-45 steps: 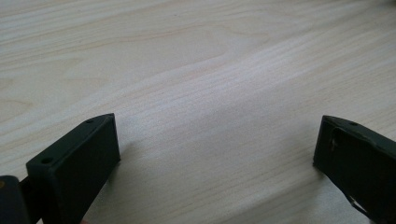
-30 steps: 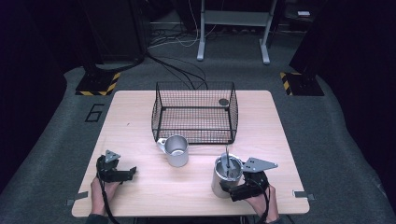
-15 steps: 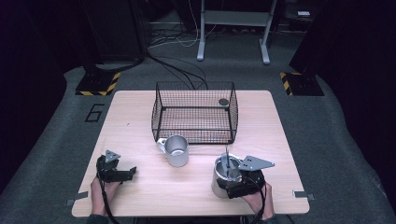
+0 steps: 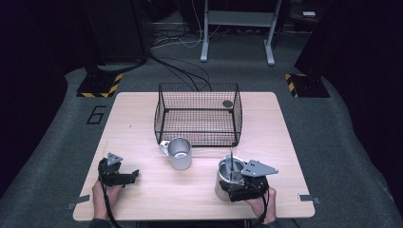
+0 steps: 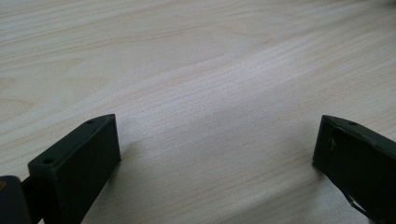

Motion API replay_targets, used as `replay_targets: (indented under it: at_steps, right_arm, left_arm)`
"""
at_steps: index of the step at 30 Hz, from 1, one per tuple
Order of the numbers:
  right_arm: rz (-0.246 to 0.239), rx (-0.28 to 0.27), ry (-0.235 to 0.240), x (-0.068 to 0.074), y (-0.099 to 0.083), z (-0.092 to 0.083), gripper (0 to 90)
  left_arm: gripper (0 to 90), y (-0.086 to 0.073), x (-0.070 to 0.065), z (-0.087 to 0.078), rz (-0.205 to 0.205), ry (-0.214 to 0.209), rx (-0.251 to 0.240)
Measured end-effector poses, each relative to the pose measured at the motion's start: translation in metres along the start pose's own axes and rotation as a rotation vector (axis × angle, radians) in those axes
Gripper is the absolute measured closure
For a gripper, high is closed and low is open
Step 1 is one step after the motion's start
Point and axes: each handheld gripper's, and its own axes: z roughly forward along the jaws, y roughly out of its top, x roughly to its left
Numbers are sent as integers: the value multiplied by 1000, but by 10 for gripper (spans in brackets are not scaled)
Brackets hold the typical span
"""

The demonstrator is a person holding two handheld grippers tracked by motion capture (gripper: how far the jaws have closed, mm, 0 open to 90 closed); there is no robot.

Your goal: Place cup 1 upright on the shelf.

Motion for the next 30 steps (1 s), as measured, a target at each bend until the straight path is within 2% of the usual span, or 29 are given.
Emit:
replay_targets:
  at_steps: [4,13,14,18,21,30]
  right_arm:
    - [-13,-10,-14,0,2,-2,33]
    - [-20,-20,-26,0,12,-6,33]
    - [-33,-20,-22,-1,13,-7,34]
    - [-25,-17,-33,-2,18,-8,33]
    - [-39,-11,-44,-4,21,-10,34]
    - [-38,-30,-70,-11,35,-15,34]
  left_arm:
    - [5,0,0,-1,8,0,12]
    - [5,0,0,0,10,0,5]
    - [6,0,0,0,8,0,5]
    - [6,1,0,0,10,1,10]
    - [6,1,1,-1,15,-2,19]
    - [12,1,1,-1,17,-5,16]
